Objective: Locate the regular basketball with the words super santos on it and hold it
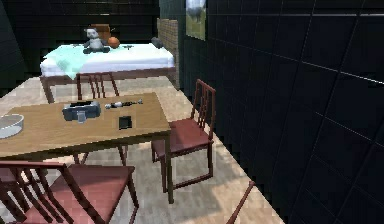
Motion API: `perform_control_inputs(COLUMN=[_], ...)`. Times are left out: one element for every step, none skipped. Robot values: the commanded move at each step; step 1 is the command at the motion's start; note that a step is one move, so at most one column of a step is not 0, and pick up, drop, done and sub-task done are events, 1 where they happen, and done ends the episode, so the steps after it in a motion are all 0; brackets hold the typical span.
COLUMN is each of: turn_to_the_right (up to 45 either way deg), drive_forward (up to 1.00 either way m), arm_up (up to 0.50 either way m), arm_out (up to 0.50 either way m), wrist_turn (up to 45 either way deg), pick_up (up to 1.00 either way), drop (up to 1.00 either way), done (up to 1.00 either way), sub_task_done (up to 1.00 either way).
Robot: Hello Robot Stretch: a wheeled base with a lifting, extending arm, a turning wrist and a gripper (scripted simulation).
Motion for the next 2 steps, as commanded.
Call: perform_control_inputs(turn_to_the_right=[0.0,0.0], drive_forward=[0.0,0.0], arm_up=[0.16,0.0], arm_out=[0.0,0.46], wrist_turn=[0.0,0.0], pick_up=[0.0,0.0], drop=[0.0,0.0], done=[0.0,0.0], sub_task_done=[0.0,0.0])
